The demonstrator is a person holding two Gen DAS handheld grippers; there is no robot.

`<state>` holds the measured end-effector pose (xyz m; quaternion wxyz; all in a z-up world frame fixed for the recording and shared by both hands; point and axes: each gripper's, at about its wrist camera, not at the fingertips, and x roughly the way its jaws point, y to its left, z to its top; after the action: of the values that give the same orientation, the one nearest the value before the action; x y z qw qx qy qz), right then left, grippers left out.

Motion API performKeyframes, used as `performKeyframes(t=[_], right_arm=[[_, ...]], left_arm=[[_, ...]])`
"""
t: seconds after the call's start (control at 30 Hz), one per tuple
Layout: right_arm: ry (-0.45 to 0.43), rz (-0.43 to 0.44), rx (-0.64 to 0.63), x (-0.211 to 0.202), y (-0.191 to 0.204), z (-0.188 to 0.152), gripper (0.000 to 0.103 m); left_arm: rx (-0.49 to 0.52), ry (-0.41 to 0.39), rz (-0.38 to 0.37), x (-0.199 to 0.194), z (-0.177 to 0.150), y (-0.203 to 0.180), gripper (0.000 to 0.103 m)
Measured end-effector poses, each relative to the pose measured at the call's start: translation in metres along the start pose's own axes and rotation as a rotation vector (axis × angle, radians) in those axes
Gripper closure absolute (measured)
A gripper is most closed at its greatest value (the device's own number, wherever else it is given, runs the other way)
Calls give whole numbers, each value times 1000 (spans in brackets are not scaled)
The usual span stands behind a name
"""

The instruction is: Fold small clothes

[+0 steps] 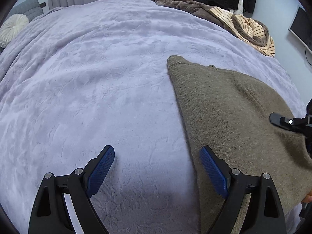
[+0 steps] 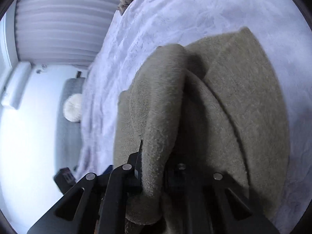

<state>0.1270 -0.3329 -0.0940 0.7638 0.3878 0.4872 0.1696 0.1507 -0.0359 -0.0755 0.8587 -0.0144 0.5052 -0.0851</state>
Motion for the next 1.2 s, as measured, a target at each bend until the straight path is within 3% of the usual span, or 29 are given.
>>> performKeyframes(t=[0.07, 0.13, 0.2, 0.33, 0.47, 0.53, 0.63, 0.73, 0.83, 0.93, 1.0, 1.13, 1.2], right_arm=[[-100, 14, -119, -25, 22, 0, 89], [-167, 28, -162, -45, 26, 1, 89], [-203, -13, -169, -58, 15, 1, 89], [-114, -101, 2, -45, -53, -5, 87], [-169, 6, 137, -52, -87, -14, 85], [-185, -66, 116, -61, -80, -18, 77], [-227, -149, 71, -85, -67, -28, 74], [-271, -32, 100, -113, -59, -43, 71], [-306, -68, -37, -129, -20, -55, 71], [-278, -217, -202, -121, 12, -65, 71], [-246, -298, -244, -113, 14, -74, 71], [-167, -274, -233, -106, -4, -92, 66], [-139, -261, -229, -103, -6, -99, 70]], left_arm=[[34, -34, -12, -6, 2, -10, 13], [57, -48, -52, -11, 5, -20, 13], [74, -54, -82, -11, 7, -30, 13], [102, -19, -64, 6, 2, -42, 0], [65, 10, -86, 6, 2, -31, 0], [78, 11, -52, 0, 3, -27, 0], [88, -18, -35, -15, 4, -18, 0], [82, -42, -60, -30, 5, -14, 0], [112, -51, -85, -38, 2, -26, 0], [167, -33, -77, -36, -9, -45, 0], [187, 2, -85, -31, -20, -52, 0], [187, 63, -123, -26, -35, -53, 0], [162, 72, -133, -26, -33, -53, 0]])
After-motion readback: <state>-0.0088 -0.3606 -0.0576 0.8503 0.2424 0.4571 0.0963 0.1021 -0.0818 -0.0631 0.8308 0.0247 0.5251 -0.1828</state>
